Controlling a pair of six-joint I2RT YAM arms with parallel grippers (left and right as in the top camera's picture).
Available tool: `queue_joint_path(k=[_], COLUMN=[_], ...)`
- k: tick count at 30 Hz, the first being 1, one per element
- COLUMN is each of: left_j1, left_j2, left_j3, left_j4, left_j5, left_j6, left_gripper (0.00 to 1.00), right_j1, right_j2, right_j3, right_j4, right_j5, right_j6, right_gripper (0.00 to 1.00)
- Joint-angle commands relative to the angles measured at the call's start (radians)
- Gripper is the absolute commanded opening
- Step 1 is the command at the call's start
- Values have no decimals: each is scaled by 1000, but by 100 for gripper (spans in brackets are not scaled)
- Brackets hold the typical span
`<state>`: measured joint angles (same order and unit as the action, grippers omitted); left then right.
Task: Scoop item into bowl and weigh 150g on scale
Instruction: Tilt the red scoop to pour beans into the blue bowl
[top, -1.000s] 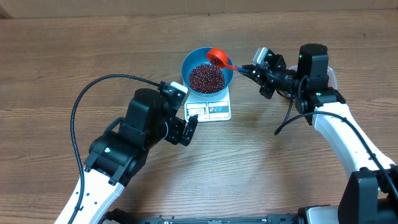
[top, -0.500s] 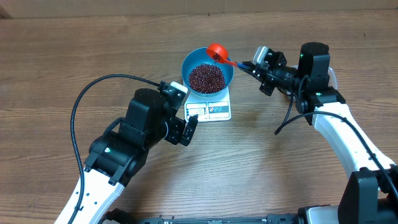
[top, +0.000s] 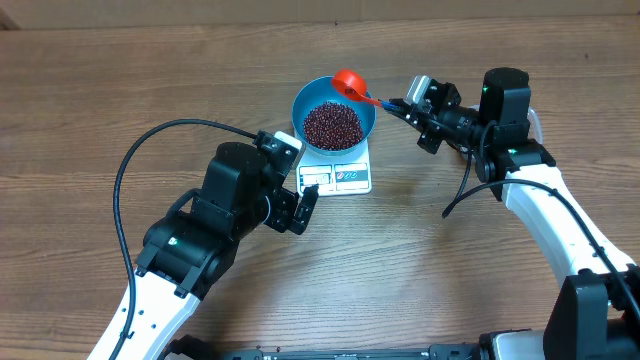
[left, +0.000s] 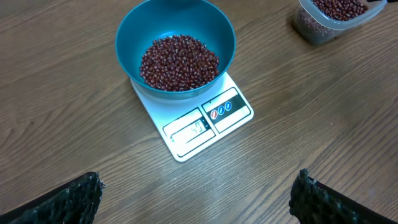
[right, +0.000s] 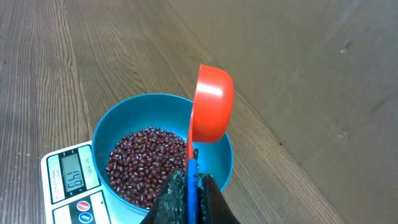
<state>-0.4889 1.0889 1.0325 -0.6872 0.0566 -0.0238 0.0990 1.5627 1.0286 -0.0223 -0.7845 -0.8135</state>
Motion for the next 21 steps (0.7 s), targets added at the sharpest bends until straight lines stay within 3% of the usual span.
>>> queue_joint_path(k=[1,21], left_j1=[5,5], left_j2=[4,4], left_j3=[-2,-2], left_j4=[3,3], left_j5=[11,11], left_j6=[-10,-10], left_gripper=[99,99], right_j1=[3,3], right_j2=[2,2], right_j3=[20,20], right_j4=[14,44], right_j5=[-1,-2], right_j6=[-7,-3], right_gripper=[4,4])
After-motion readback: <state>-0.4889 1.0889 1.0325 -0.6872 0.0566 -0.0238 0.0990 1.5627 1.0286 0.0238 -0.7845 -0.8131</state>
